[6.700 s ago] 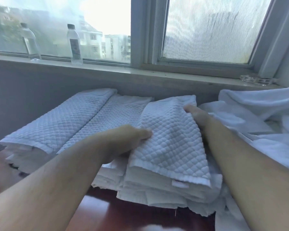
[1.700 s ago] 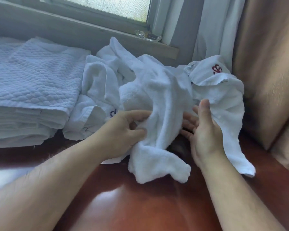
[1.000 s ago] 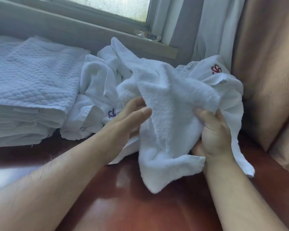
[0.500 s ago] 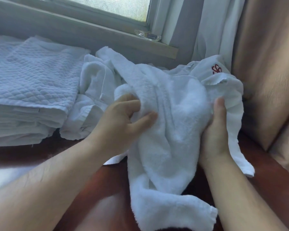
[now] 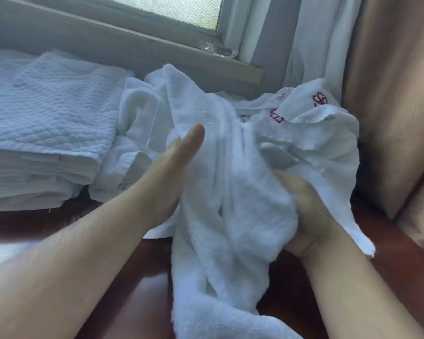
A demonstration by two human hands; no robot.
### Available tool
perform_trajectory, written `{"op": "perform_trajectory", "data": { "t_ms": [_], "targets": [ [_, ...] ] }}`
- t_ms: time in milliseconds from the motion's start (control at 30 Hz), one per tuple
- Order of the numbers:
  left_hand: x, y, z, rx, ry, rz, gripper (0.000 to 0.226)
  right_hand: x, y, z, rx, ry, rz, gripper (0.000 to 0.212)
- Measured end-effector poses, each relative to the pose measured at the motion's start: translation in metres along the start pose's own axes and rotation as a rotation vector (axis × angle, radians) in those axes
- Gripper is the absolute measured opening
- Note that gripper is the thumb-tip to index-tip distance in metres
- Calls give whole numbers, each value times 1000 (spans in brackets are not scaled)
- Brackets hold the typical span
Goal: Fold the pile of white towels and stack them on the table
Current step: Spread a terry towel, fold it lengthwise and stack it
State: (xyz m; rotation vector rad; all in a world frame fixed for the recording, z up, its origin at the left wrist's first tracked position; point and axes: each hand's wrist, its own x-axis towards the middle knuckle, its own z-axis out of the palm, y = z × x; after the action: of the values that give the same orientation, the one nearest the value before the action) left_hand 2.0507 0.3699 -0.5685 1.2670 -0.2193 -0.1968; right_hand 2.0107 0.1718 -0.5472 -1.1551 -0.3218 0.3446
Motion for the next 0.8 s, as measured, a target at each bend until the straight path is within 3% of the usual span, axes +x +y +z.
{"op": "perform_trajectory", "data": {
  "t_ms": [33, 100, 133, 200, 300, 467, 533, 600, 633, 767, 800],
  "targets": [
    [-1, 3, 0, 12, 20, -19, 118, 0, 3, 4, -83, -37, 54, 29],
    [-3, 4, 1, 12, 3, 37, 78, 3, 4, 12, -108, -4, 110, 33],
    [-4, 3, 3, 42, 5, 78, 55, 7, 5, 11, -68, 78, 83, 39],
    [-7, 2, 5, 195, 41, 165, 34, 14, 7, -1, -55, 332, -59, 49],
    [-12, 6, 10, 330, -42, 256, 9, 21, 6, -19, 5, 398, -166, 60],
    [-22, -1, 18, 333, -371, 161, 14, 25, -4, -36, -30, 497, -270, 39],
    [-22, -2, 16, 301, -406, 92, 22, 21, -7, -35, 138, 384, -247, 53],
    [-23, -1, 11, 147, -382, 9, 32, 11, -9, -33, 118, 289, -200, 75],
    [-23, 0, 10, 68, -352, -8, 35, 6, -11, -32, 61, 281, -202, 75],
    [-17, 9, 10, -45, -160, -29, 87, 2, -12, -23, -493, 505, -256, 23],
    [-14, 11, 10, -77, -158, -36, 91, 2, -10, -23, -528, 409, -178, 19]
  ]
}}
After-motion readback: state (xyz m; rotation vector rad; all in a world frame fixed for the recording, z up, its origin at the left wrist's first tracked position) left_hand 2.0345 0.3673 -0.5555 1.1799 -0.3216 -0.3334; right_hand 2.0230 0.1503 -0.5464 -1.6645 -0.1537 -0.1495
